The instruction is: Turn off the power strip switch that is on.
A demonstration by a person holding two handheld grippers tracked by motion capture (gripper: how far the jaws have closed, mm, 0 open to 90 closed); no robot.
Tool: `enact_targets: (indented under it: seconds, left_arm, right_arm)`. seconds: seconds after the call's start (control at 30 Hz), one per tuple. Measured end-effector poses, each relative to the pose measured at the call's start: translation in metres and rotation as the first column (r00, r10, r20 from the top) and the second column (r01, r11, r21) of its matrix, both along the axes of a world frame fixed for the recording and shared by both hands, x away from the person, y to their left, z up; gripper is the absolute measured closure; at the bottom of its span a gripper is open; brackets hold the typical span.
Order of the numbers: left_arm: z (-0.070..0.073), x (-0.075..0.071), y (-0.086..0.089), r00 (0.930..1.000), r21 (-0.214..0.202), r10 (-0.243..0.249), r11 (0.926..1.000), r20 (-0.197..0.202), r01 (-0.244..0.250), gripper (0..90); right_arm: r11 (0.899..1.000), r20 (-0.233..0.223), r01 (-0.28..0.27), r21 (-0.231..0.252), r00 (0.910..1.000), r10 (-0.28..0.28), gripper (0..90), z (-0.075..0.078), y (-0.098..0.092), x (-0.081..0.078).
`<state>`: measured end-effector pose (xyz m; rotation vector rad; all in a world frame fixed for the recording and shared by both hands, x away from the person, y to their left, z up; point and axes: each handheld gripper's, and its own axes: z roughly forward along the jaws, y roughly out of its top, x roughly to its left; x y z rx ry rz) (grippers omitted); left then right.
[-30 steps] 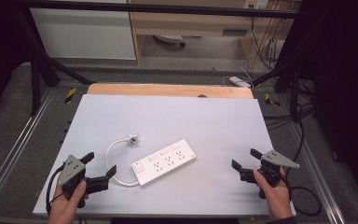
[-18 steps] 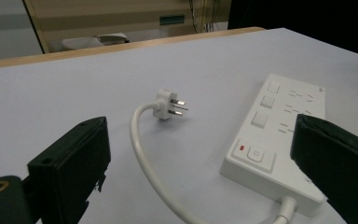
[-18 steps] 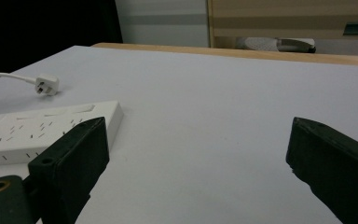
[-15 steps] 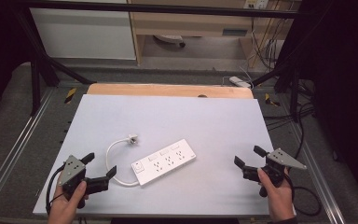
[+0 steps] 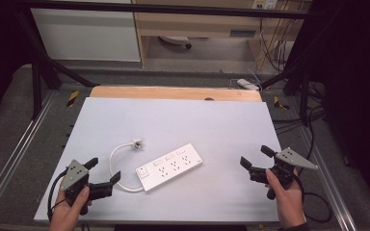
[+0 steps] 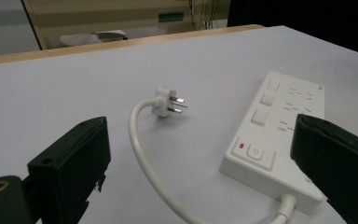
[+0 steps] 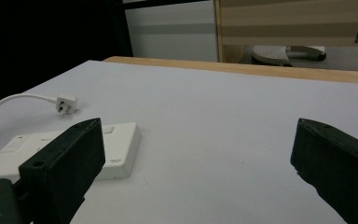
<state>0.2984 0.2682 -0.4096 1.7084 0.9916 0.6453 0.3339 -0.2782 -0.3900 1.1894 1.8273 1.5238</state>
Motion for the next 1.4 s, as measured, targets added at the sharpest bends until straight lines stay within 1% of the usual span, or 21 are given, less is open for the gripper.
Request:
enact_targets:
  seconds: [0.03, 0.13, 0.2, 0.27, 0.47, 0.57, 0.6, 0.7, 0.73, 1.0, 1.2, 1.4]
  left_arm:
    - [0.000, 0.000, 0.000, 1.0000, -0.002, -0.001, 1.0000, -0.001, 0.001, 4.7]
    - [0.000, 0.000, -0.001, 1.0000, -0.003, -0.004, 1.0000, 0.001, 0.004, 4.7]
    - [0.000, 0.000, 0.000, 1.0000, -0.003, 0.000, 1.0000, -0.002, 0.000, 4.7]
    - [0.000, 0.000, 0.000, 1.0000, -0.004, 0.006, 1.0000, -0.005, -0.006, 4.7]
    - [-0.001, 0.001, -0.001, 0.9999, 0.001, 0.007, 1.0000, -0.008, -0.007, 4.7]
    - [-0.001, 0.000, -0.001, 1.0000, 0.006, 0.001, 1.0000, -0.006, -0.001, 4.7]
    - [-0.001, 0.000, -0.001, 1.0000, 0.006, 0.001, 1.0000, -0.007, -0.001, 4.7]
    - [-0.001, 0.000, -0.001, 1.0000, 0.009, -0.003, 1.0000, -0.007, 0.003, 4.7]
    - [-0.001, 0.000, -0.001, 1.0000, 0.004, -0.002, 1.0000, -0.007, 0.002, 4.7]
    - [-0.001, 0.000, -0.001, 1.0000, 0.005, -0.005, 1.0000, -0.007, 0.005, 4.7]
    - [-0.001, 0.000, -0.002, 1.0000, 0.006, -0.006, 1.0000, -0.007, 0.006, 4.7]
    - [-0.001, -0.001, -0.001, 1.0000, 0.005, -0.006, 1.0000, -0.006, 0.006, 4.7]
  right_arm:
    - [1.000, 0.002, 0.000, -0.010, 1.0000, 0.000, 3.1, 0.001, 0.001, 0.001]
    - [1.000, 0.000, -0.005, -0.020, 1.0000, 0.005, 2.9, 0.002, 0.002, 0.002]
    - [1.000, -0.007, -0.006, -0.020, 1.0000, 0.006, 2.7, 0.004, 0.004, 0.003]
    - [0.999, -0.017, -0.009, -0.031, 0.9998, 0.009, 2.5, 0.007, 0.007, 0.006]
    - [0.999, -0.016, -0.009, -0.034, 0.9998, 0.008, 2.0, 0.014, 0.014, 0.009]
    - [1.000, -0.028, -0.020, -0.019, 0.9994, 0.019, 2.4, 0.017, 0.020, 0.013]
    - [0.999, -0.033, -0.022, -0.027, 0.9992, 0.021, 2.6, 0.017, 0.024, 0.015]
    - [0.999, -0.035, -0.026, -0.033, 0.9991, 0.025, 2.9, 0.018, 0.028, 0.017]
    - [0.999, -0.033, -0.026, -0.031, 0.9991, 0.025, 3.1, 0.018, 0.030, 0.017]
    - [0.999, -0.023, -0.040, -0.034, 0.9990, 0.039, 4.4, 0.023, 0.044, 0.024]
    - [0.998, -0.003, -0.047, -0.048, 0.9989, 0.047, 4.8, 0.032, 0.052, 0.027]
    - [0.996, 0.001, -0.054, -0.067, 0.9985, 0.054, 5.1, 0.037, 0.057, 0.030]
